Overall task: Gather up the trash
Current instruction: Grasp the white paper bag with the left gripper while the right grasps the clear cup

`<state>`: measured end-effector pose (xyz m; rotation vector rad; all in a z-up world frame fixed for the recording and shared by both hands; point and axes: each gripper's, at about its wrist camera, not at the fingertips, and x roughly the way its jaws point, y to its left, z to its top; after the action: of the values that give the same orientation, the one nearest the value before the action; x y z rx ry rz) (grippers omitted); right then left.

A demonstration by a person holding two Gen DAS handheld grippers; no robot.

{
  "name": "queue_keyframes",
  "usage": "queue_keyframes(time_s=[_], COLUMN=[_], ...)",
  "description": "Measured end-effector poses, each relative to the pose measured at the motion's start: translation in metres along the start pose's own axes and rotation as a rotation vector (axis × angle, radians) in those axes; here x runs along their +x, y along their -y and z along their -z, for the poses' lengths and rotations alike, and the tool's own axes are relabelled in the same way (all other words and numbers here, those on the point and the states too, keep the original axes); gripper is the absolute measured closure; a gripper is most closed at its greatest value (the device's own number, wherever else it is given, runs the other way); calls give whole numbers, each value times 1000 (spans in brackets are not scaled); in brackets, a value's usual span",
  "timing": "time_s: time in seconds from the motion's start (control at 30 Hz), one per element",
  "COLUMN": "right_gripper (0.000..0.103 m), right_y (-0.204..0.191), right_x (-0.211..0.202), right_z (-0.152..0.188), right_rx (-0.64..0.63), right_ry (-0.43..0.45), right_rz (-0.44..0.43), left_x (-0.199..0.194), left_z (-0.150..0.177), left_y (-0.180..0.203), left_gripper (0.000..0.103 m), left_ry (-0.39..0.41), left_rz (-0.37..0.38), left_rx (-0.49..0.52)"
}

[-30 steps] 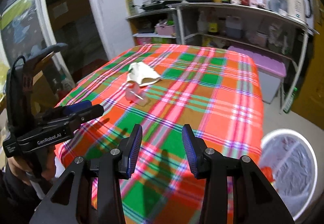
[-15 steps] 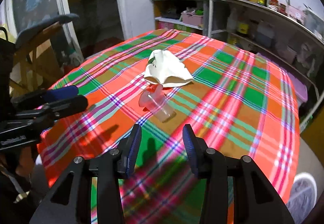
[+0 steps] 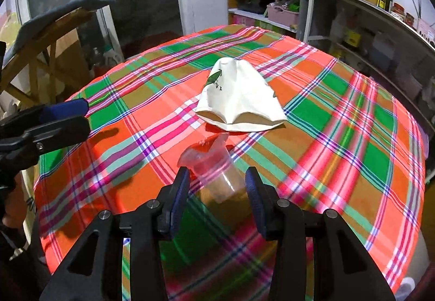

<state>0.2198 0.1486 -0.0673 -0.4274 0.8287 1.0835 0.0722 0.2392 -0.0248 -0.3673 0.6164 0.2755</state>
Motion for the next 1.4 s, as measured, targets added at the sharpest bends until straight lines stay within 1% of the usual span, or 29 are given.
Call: queue_keyframes(time_s=[0.07,0.1,0.13,0.3,0.43,0.63,0.8,0.87,0.93,0.97,1.07,1.1,1.17,1.2,1.27,1.4], right_gripper=[60,63,74,74,74,74,74,74,74,74,74,74,74,74,74,74], right_y=[0,-1,-2,-5,4,26,39,42,46,47,50,51,53,54,55,56], right_x=[1,0,-1,-16,-35,-57,-66,-69,-69,-70,-71,-71,-73,-74,-78,-89], right_z=[0,1,2,11,22,37,48,51,53,54,56,57,58,59,61,65], right_rx=[19,27,28,56,109,195,221,227,232,235,241,243,248,254,267,289], right_ry=[1,9,10,47,84,106,110,115,119,120,126,128,132,138,147,167], right_rz=[-42,-52,-50,-27,-4,30,42,42,41,42,41,43,48,52,59,80], left_x=[1,2,3,14,30,62,90,99,108,110,118,122,128,131,130,115], left_z=[-1,-3,-4,-12,-18,-29,-37,-39,-42,-43,-44,-44,-42,-41,-39,-38], left_y=[-1,-1,-1,1,7,22,26,23,20,20,22,22,22,22,21,31], left_gripper=[49,49,49,49,49,49,49,51,56,57,67,72,80,86,86,90], left_ry=[1,1,0,-3,-22,-47,-71,-82,-93,-96,-107,-118,-141,-153,-158,-127], left_rz=[3,5,7,26,41,34,27,20,22,22,13,14,7,0,2,11], left_rx=[-4,-5,-6,-19,-39,-33,-70,-92,-118,-124,-120,-121,-125,-124,-124,-76])
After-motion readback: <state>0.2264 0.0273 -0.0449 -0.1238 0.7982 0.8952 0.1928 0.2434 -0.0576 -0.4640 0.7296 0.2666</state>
